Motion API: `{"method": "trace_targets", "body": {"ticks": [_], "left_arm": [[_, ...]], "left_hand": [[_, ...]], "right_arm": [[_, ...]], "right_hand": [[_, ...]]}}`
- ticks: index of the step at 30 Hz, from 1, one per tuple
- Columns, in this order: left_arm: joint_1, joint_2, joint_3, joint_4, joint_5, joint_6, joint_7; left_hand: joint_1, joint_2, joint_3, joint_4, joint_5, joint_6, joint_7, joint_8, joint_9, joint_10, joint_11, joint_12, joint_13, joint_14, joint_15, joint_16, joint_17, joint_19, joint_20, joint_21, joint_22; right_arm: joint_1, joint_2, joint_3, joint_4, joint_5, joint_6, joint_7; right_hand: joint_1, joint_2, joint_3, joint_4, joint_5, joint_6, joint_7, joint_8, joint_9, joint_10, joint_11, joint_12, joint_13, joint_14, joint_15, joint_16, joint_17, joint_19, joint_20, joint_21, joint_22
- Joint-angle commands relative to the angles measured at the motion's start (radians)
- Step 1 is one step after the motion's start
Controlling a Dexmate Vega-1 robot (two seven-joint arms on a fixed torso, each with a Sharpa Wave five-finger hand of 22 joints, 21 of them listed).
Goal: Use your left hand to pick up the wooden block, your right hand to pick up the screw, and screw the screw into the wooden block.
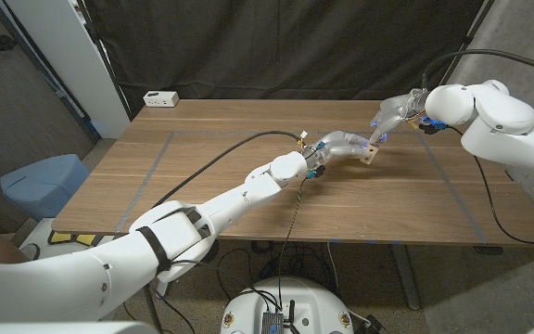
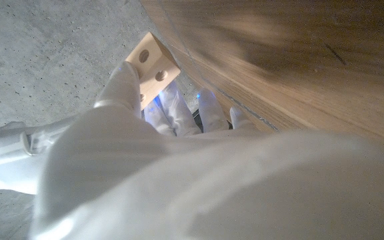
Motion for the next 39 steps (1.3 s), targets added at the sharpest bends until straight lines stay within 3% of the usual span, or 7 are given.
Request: {"method": "trace_targets", "body": {"ticks": [1,9,22,28,39], "left_arm": [[0.005,0.006,0.002,-0.015,0.006,0.006,0.005],[0.005,0.007,0.003,-0.018,0.006,0.009,0.005],[0.01,0.01,0.002,-0.028,0.008,0.012,0.012],[0.012,0.011,0.002,-0.032,0.009,0.013,0.013],[0.015,0.014,-0.001,-0.032,0.008,0.004,0.016]], "left_hand": [[-0.006,0.025,0.03,0.02,0.006,0.091,0.026,0.008,0.006,0.007,-0.003,0.009,0.091,0.007,-0.042,-0.003,0.002,-0.004,0.003,-0.001,0.002],[-0.007,0.026,0.03,0.021,0.006,0.089,0.025,0.007,0.006,0.006,-0.003,0.009,0.091,0.007,-0.042,-0.003,0.003,-0.005,0.002,-0.001,0.002],[-0.005,0.027,0.031,0.02,0.007,0.088,0.026,0.007,0.006,0.005,-0.004,0.008,0.091,0.006,-0.042,-0.003,0.003,-0.005,0.004,-0.001,0.002],[-0.004,0.029,0.033,0.021,0.008,0.088,0.026,0.007,0.006,0.004,-0.004,0.008,0.091,0.006,-0.042,-0.003,0.003,-0.005,0.004,-0.001,0.002],[-0.006,0.026,0.033,0.021,0.008,0.089,0.025,0.007,0.006,0.006,-0.003,0.008,0.09,0.007,-0.043,-0.004,0.002,-0.006,0.005,-0.001,0.002]], "right_arm": [[0.002,0.0,-0.011,-0.007,-0.005,-0.02,-0.006],[0.002,0.005,-0.02,-0.009,-0.021,-0.034,-0.011],[-0.011,0.01,-0.023,-0.022,-0.052,-0.057,-0.039],[-0.022,0.008,-0.018,-0.031,-0.057,-0.07,-0.05],[-0.035,0.003,-0.01,-0.055,-0.063,-0.114,-0.061]], "right_hand": [[-0.017,0.003,-0.003,0.006,-0.003,0.032,0.007,0.006,-0.007,0.022,0.001,0.01,0.001,0.016,-0.112,0.009,0.001,0.016,-0.035,0.004,0.002],[-0.039,0.008,-0.014,0.008,-0.004,0.081,0.009,0.008,-0.026,0.052,-0.003,0.011,0.0,0.036,-0.114,0.013,-0.001,0.028,-0.036,0.005,0.002],[-0.125,-0.006,-0.063,0.03,0.005,0.191,0.026,0.011,-0.057,0.114,-0.016,0.009,-0.003,0.073,-0.129,0.014,-0.006,0.049,-0.043,0.005,0.003],[-0.141,-0.015,-0.072,0.033,0.009,0.206,0.03,0.008,-0.062,0.128,-0.021,0.008,-0.003,0.081,-0.128,0.011,-0.01,0.053,-0.043,0.005,0.003],[-0.196,-0.033,-0.099,0.052,0.016,0.202,0.038,-0.01,-0.068,0.14,-0.007,0.001,-0.004,0.097,-0.123,0.006,-0.012,0.054,-0.036,0.001,0.003]]}}
